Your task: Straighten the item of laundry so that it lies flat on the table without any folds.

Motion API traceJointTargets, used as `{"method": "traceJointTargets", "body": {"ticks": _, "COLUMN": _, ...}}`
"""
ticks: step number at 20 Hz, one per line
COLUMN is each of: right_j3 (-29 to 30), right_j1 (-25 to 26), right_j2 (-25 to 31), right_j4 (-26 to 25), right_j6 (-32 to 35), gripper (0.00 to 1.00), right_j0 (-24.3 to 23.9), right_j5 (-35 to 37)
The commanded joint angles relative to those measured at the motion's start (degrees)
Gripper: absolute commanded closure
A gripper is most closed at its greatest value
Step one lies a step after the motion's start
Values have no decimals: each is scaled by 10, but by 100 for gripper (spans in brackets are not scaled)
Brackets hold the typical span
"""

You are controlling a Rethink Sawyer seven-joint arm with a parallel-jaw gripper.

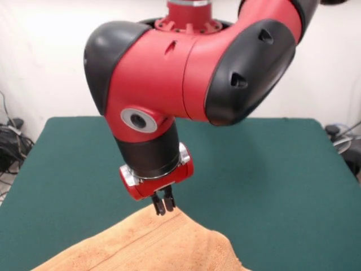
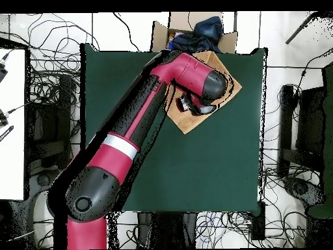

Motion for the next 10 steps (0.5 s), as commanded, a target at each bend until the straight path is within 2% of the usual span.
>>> {"method": "traceJointTargets", "body": {"ticks": 1, "right_j3": 8, "right_j1": 49, "right_j2": 23, "right_j4": -5, "right_j6": 17, "gripper": 100, "right_j0": 4, "right_j5": 38}}
{"method": "traceJointTargets", "body": {"ticks": 6, "right_j3": -11, "right_j1": 75, "right_j2": 15, "right_j4": -10, "right_j6": 35, "gripper": 100, "right_j0": -2, "right_j5": 50}}
{"method": "traceJointTargets", "body": {"ticks": 10, "right_j3": -19, "right_j1": 109, "right_j2": -12, "right_j4": -38, "right_j6": 46, "gripper": 100, "right_j0": -3, "right_j5": 44}}
